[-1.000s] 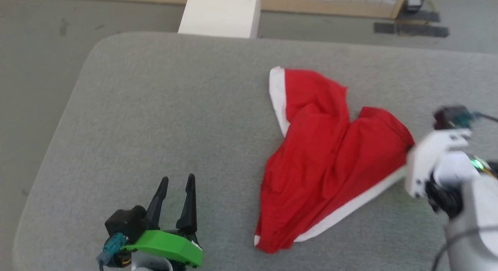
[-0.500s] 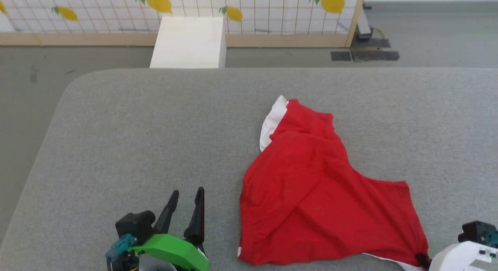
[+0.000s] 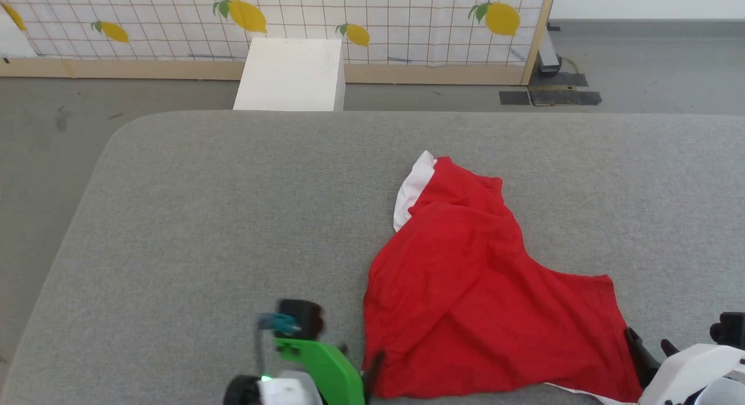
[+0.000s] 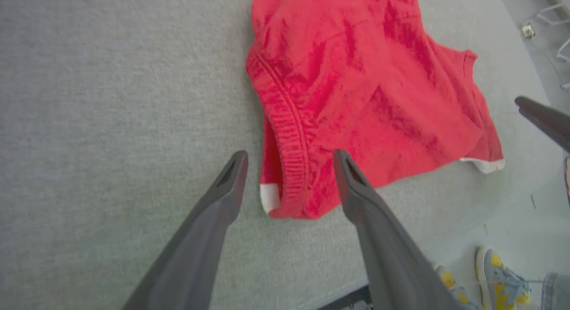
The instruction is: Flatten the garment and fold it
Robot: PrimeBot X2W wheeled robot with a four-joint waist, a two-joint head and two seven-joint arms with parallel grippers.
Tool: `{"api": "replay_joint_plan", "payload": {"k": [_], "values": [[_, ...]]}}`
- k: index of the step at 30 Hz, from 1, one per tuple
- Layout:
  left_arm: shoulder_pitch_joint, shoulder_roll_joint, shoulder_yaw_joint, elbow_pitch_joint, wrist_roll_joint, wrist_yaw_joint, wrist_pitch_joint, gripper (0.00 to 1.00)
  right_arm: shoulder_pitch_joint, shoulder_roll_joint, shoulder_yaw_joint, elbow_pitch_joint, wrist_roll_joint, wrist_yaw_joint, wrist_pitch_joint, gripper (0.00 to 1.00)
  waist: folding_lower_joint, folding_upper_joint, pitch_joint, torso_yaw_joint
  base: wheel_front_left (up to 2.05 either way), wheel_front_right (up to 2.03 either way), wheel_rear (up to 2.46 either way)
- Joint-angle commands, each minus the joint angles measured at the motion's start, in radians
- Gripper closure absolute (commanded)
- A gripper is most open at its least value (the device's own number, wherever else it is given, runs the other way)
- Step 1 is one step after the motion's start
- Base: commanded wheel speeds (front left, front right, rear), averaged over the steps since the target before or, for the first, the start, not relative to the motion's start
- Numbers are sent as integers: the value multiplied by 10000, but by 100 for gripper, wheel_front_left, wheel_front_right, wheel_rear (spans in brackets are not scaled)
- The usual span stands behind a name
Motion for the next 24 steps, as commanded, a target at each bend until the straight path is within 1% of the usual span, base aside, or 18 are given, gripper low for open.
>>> {"api": "replay_joint_plan", "payload": {"k": [1,3,4,6,8,10,18,19,20,21,24], "values": [[-21,226,-289,-183,12,63,811,0,-164,0,-79,52,-73,-13,-120,0,0,114,38,-10,0,0,0],[-48,302,-505,-433,29,171,1513,0,-169,0,-167,183,-70,-13,-180,0,0,114,79,-9,0,0,0],[-85,378,-586,-460,149,231,1699,0,-167,0,-166,242,-68,-13,-199,0,0,114,98,-20,0,0,0],[-156,358,-626,-394,226,370,1827,0,-181,0,-143,344,-34,-13,-265,0,0,114,163,-55,0,0,0],[-318,389,-673,-70,472,481,1756,0,-215,0,-98,419,-10,-13,-318,0,0,114,235,-108,0,0,0],[-502,275,-664,362,509,523,1509,0,-266,0,-79,466,6,-13,-361,0,0,114,308,-156,0,0,0],[-1143,5,-912,2106,549,305,782,0,-442,1,-128,451,-34,-13,-441,0,0,114,589,-371,0,0,0],[-1267,-78,-968,2610,446,226,539,51,-445,1,-129,444,-29,-13,-451,0,0,114,665,-407,0,0,0],[-1293,-98,-988,2732,412,196,479,51,-442,1,-127,450,-26,-13,-447,0,0,114,681,-411,0,0,0],[-1317,-124,-1006,2855,346,145,391,100,-442,1,-121,449,-28,-13,-443,0,0,114,699,-413,0,0,0],[-1331,-189,-975,3010,70,35,158,100,-438,1,-98,366,-153,-13,-425,0,0,114,734,-403,0,0,0]]}}
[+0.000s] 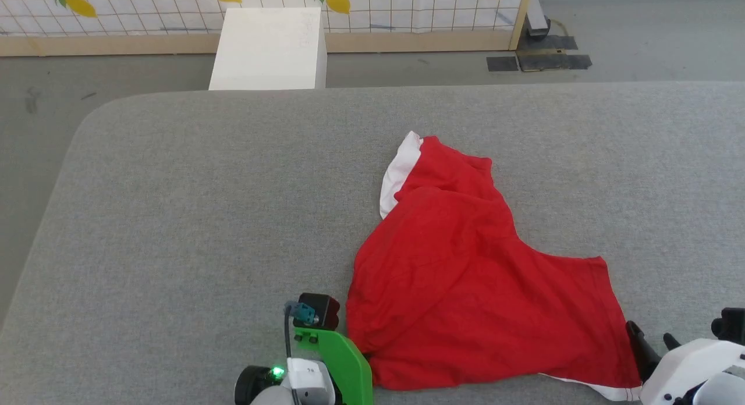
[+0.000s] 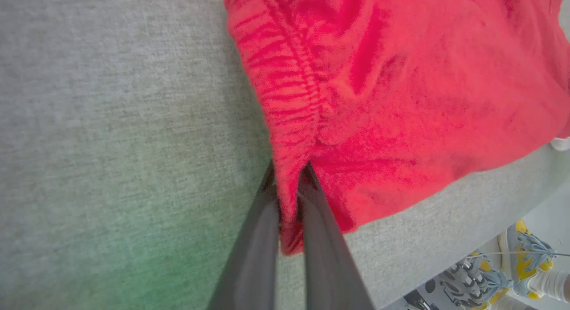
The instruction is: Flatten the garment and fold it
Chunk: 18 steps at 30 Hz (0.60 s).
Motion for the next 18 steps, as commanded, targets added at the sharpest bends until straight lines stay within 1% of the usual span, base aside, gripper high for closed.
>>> {"api": "replay_joint_plan", "payload": {"k": [1,4,6,9,12,15,18], "values": [[85,-100,-37,204,-229,-74,-57,100,-141,1,31,-139,-116,-13,-16,0,0,114,5,9,0,0,0],[184,-140,115,-71,-590,-118,-339,100,-168,1,161,-442,-459,-13,88,0,0,114,14,6,0,0,0],[312,-161,272,-447,-834,-70,-580,100,-199,1,307,-629,-729,-13,278,0,0,114,15,3,0,0,0],[552,-172,446,-1120,-1037,70,-797,100,-162,1,537,-618,-1178,-13,1027,0,0,114,9,58,0,0,0],[772,-141,486,-1799,-1078,182,-827,100,-100,1,583,-609,-1896,-13,1842,0,0,114,20,199,0,0,0],[970,-132,446,-2337,-1148,253,-741,100,-83,1,633,-498,-2074,-13,2352,0,0,114,48,309,0,0,0],[1111,-102,372,-2653,-1166,311,-640,100,-11,1,866,-185,-1997,-13,2965,0,0,114,61,401,0,0,0]]}}
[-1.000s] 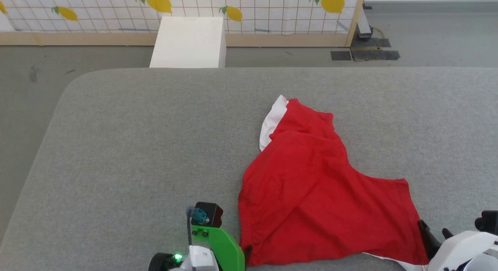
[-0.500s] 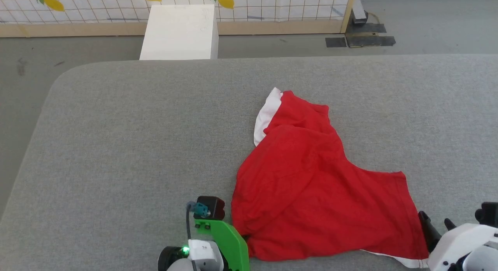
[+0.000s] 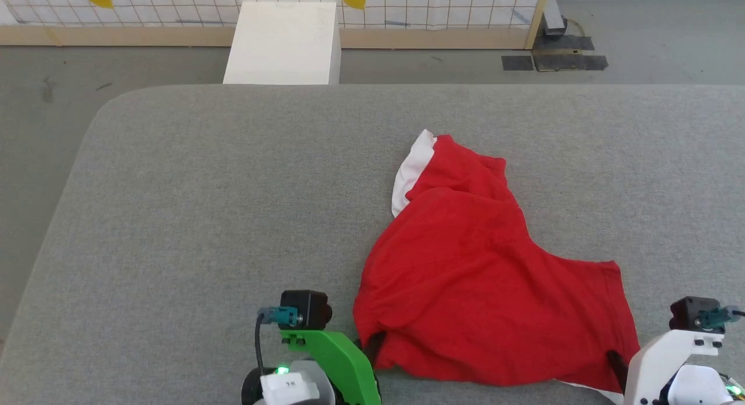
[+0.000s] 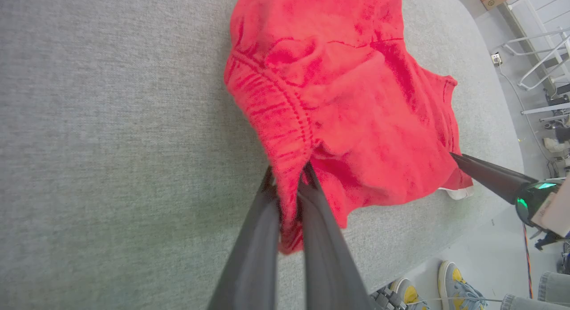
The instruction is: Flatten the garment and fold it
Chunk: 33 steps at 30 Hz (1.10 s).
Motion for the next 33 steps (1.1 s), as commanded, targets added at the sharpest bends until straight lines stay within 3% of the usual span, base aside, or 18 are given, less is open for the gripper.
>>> {"api": "replay_joint_plan", "payload": {"k": [1,2,3,4,5,11,17,23,27,33], "values": [[130,28,-3,-88,-10,50,9,100,71,47,192,263,40,-11,333,0,0,114,9,56,0,0,0],[150,28,-13,-123,-11,69,15,100,99,47,266,352,155,-11,556,0,0,114,8,66,0,0,0],[163,25,-9,-152,-34,82,-2,100,103,47,309,379,227,-11,672,34,0,114,0,70,0,0,0],[175,18,-5,-189,-72,90,-36,100,95,47,362,355,305,-11,716,90,0,114,-14,73,0,0,0],[177,15,-5,-209,-88,99,-61,100,81,47,387,320,399,-11,730,100,0,114,-28,69,0,0,0],[176,-19,200,-341,-627,-47,-266,100,-193,47,433,-434,1637,-11,528,100,0,114,-157,-79,0,0,0],[-186,-85,1134,-1157,-2493,-413,-837,100,-968,47,229,-1675,3786,-11,976,100,0,114,-226,-309,0,0,0],[-1844,189,2046,-1923,-3290,-544,-613,100,-2691,47,17,-2867,5431,-11,1789,100,0,114,-16,-420,0,0,0],[-3877,783,2503,-1620,-3364,-466,154,100,-4714,47,-174,-2674,5832,-11,2160,100,0,114,371,-460,0,0,0],[-7437,1484,2984,288,-3099,-171,880,100,-8565,47,-159,-817,5048,-11,1827,100,0,114,1330,-647,0,0,0]]}}
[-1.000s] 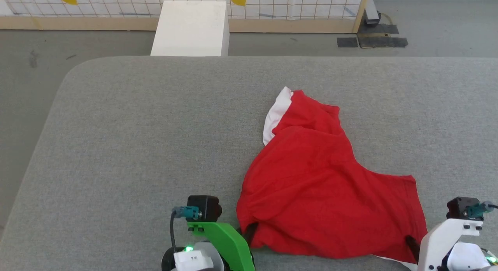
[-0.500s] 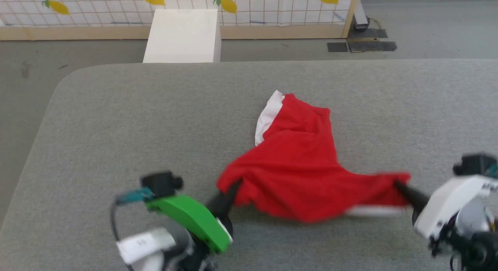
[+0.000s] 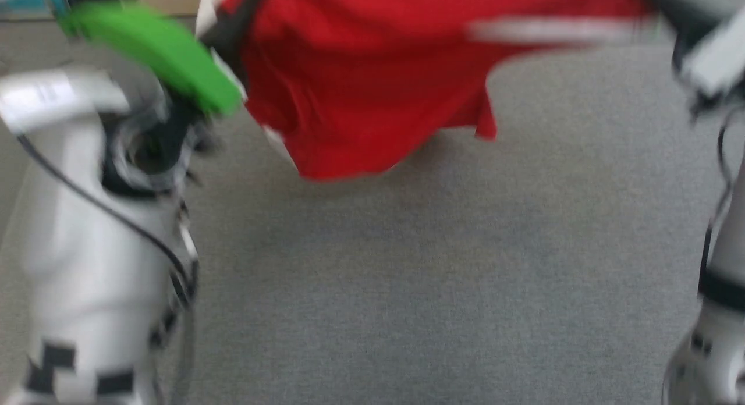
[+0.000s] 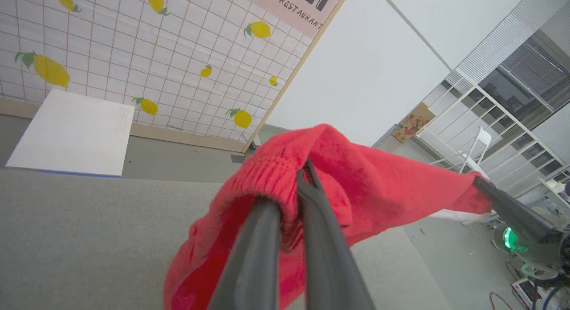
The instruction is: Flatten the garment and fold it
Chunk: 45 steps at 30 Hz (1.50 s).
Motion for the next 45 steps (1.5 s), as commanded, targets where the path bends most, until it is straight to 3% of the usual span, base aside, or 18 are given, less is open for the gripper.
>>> {"api": "replay_joint_plan", "payload": {"k": [1,8,13,18,24,29,33,38,45], "values": [[-794,213,22,525,218,51,56,100,-833,1,1,498,-121,-11,-335,100,0,114,719,-206,0,0,0],[-4101,675,282,3225,1256,596,-769,100,-4798,1,607,3675,-665,-11,-3041,100,0,114,1846,-756,0,0,0],[-5591,764,360,4225,1696,602,-1702,100,-6752,1,907,5442,-1055,-11,-4574,100,0,114,2488,-1007,0,0,0],[-6451,696,454,4973,1756,287,-2552,100,-7979,1,1063,6788,-1129,-11,-5690,100,0,114,2994,-1116,0,0,0],[-6661,578,389,5780,1652,-309,-3064,100,-8362,1,1452,7713,-784,-11,-6149,100,0,114,3448,-1067,0,0,0],[-6251,285,259,6537,1371,-902,-3121,100,-7778,1,1867,7854,-515,-11,-5970,100,0,114,3573,-903,0,0,0],[-5642,-82,70,7123,1070,-1415,-2980,100,-6602,-198,2226,7297,-396,-11,-5513,100,0,114,3373,-666,0,0,0],[-4385,-573,-243,7554,517,-1857,-2610,100,-4235,-868,2669,5900,288,-11,-4669,100,0,114,2648,-353,0,0,0],[-1680,-900,-486,7045,-547,-1987,-1807,100,197,-1635,2424,3118,1336,-11,-3447,100,0,114,1101,-102,0,0,0]]}}
